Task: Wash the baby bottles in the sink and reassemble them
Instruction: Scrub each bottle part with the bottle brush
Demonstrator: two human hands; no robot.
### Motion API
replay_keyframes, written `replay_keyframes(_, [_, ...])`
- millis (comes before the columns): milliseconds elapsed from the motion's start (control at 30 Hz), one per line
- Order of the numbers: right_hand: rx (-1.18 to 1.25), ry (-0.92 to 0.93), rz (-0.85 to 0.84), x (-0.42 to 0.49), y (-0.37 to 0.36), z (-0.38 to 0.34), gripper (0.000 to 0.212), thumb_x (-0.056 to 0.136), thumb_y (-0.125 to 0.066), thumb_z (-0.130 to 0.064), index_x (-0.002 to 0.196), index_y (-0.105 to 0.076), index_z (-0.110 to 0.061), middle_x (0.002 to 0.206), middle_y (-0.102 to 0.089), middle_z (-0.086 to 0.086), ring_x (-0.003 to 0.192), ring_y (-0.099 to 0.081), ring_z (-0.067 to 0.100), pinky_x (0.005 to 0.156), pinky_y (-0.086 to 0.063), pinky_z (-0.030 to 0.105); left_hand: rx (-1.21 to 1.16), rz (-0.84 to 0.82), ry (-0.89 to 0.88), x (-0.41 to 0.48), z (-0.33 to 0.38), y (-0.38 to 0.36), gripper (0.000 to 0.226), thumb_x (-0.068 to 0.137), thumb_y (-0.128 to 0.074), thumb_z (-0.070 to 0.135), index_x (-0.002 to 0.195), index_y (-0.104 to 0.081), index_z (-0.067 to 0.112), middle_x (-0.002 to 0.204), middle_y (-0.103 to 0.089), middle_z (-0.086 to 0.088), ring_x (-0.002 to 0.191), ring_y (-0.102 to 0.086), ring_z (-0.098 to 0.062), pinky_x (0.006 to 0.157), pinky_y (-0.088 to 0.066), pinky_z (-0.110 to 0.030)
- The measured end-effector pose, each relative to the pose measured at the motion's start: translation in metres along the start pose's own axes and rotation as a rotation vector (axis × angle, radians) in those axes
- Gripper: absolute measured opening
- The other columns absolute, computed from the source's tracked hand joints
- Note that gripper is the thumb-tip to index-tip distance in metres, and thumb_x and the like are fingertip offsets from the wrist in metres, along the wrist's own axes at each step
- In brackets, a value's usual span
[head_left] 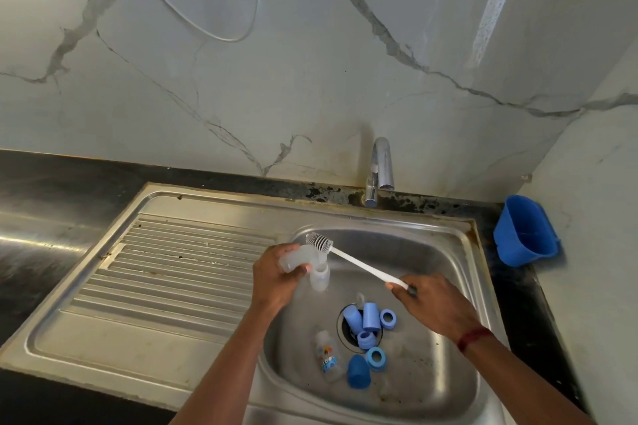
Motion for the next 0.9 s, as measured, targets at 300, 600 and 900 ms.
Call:
replay_keyframes(300, [0.115, 0.001, -0.011, 0.013, -0.004, 0.009, 0.056, 0.093, -0.052, -0.058, 0.054, -0.039, -0.02, 0.048, -0.036, -0.004, 0.045, -0.034, 0.009, 0.05, -0.032, 0.023, -0.413, -0.176, 0.136, 0.003, -0.009, 0.003, 0.04, 0.071, -0.083, -0.003, 0.099, -0.071, 0.023, 0.107, -0.069, -0.003, 0.099, -0.064, -0.02, 0.078, -0.054, -0.021])
replay_keyframes(600, [0.421, 0.036, -0.008, 0.005, -0.014, 0.006, 0.051, 0.093, -0.061, -0.045, 0.057, -0.041, -0.014, 0.053, -0.031, -0.008, 0.051, -0.03, 0.006, 0.053, -0.031, 0.025, -0.978, -0.254, 0.323, 0.005, -0.008, -0.002, 0.087, 0.04, -0.101, 0.035, 0.111, -0.063, 0.003, 0.114, -0.069, -0.012, 0.105, -0.066, -0.027, 0.077, -0.061, -0.037])
replay_keyframes(900, [0.424, 0.003, 0.008, 0.009, -0.013, 0.005, 0.052, 0.093, -0.061, -0.044, 0.055, -0.036, -0.019, 0.05, -0.03, -0.009, 0.049, -0.029, 0.006, 0.051, -0.029, 0.021, -1.026, -0.247, 0.343, 0.003, -0.005, -0.014, 0.085, 0.048, -0.098, 0.03, 0.117, -0.06, -0.001, 0.116, -0.068, -0.014, 0.111, -0.064, -0.032, 0.078, -0.061, -0.037])
Point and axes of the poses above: each hand's wrist, its own x-axis towards the middle knuckle, its own y-axis out of the back of the hand, z = x × y, the point moved 8 cm from there along x, towards the middle knuckle
